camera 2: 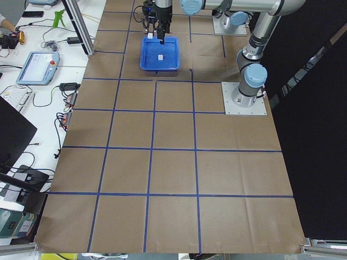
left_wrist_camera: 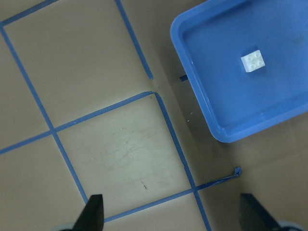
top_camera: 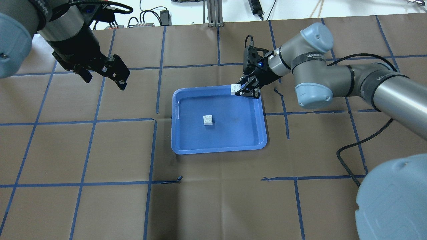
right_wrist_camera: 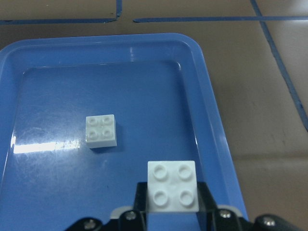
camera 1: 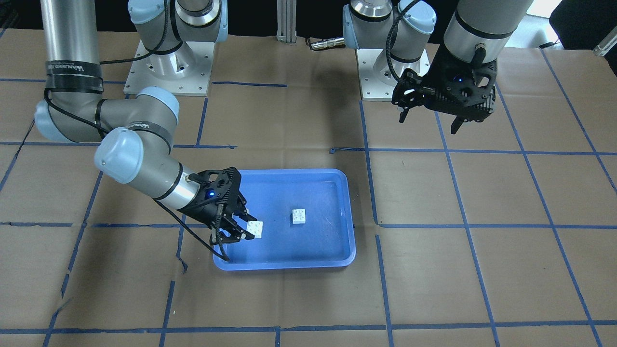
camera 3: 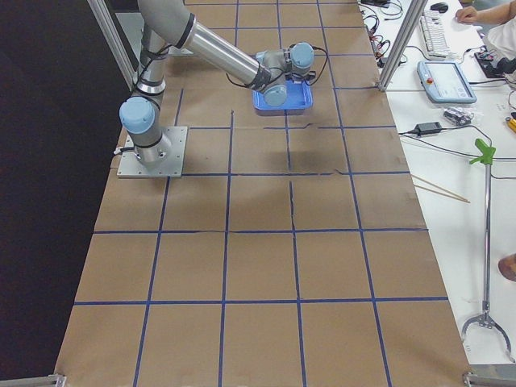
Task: Assemble white blocks and place on blue tray
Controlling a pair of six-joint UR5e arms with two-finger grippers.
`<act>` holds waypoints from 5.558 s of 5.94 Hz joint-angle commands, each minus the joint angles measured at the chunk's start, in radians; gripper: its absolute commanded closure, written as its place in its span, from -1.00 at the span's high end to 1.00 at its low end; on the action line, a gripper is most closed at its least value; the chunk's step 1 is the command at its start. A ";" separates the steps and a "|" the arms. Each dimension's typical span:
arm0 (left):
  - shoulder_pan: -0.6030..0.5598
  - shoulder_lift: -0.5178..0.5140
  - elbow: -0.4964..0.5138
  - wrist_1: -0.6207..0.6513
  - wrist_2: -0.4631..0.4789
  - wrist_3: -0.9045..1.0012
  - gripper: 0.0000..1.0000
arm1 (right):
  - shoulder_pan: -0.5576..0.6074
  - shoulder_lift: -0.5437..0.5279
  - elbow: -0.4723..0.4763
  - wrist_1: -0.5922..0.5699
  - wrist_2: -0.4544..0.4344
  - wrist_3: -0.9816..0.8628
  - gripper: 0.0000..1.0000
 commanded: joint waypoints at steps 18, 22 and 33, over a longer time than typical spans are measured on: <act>0.005 -0.001 0.023 0.008 -0.005 -0.170 0.99 | 0.068 0.098 0.150 -0.250 0.042 0.089 -0.35; 0.006 -0.001 0.025 0.008 -0.005 -0.169 0.99 | 0.069 0.098 0.150 -0.250 0.044 0.089 -0.21; 0.006 0.000 0.026 0.008 -0.007 -0.169 0.99 | -0.032 -0.096 0.017 0.124 -0.074 0.165 1.00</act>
